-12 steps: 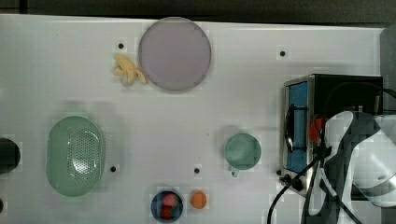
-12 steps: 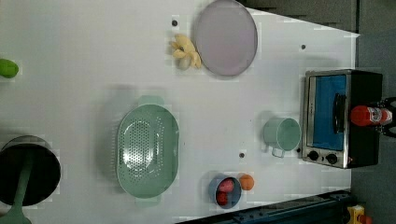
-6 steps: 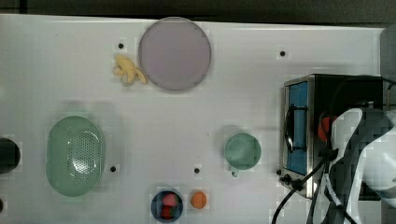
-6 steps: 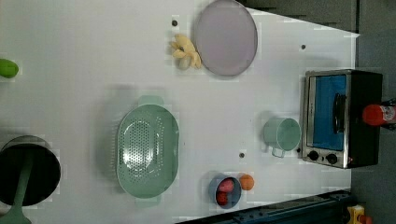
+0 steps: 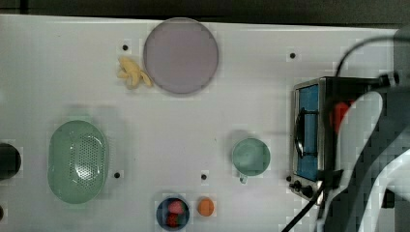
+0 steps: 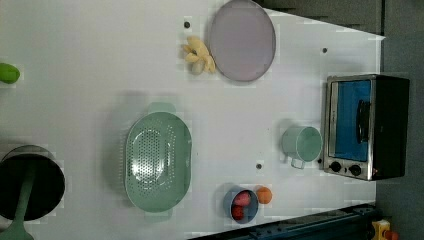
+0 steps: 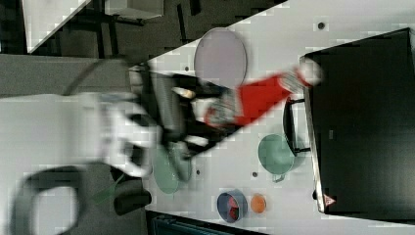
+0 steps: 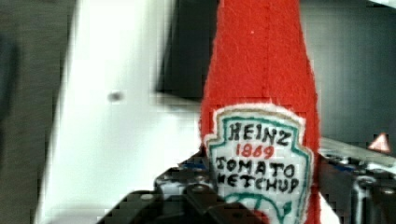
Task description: Pick Ketchup from oven and place it on table.
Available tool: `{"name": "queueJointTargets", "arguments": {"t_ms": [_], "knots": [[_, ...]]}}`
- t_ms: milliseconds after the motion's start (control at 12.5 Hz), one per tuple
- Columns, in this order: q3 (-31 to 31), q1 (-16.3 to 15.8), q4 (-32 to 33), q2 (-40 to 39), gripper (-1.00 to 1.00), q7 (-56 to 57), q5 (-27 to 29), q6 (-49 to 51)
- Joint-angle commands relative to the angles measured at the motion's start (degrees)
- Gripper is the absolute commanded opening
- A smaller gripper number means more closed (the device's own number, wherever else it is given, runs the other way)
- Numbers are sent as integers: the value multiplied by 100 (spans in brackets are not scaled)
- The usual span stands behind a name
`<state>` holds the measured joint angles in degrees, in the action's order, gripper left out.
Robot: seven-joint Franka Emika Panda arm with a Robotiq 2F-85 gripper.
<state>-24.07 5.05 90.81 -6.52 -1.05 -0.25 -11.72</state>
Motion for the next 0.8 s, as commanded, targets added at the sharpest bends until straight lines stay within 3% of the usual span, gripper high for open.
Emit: {"name": "queueJointTargets", "arguments": {"t_ms": [80, 400, 640, 800], "knots": [[799, -635, -83, 296, 29, -146, 102, 624], [1779, -801, 278, 263, 29, -149, 102, 617], [2082, -819, 1034, 263, 29, -151, 102, 502], [2082, -815, 1717, 261, 29, -151, 102, -140]]}}
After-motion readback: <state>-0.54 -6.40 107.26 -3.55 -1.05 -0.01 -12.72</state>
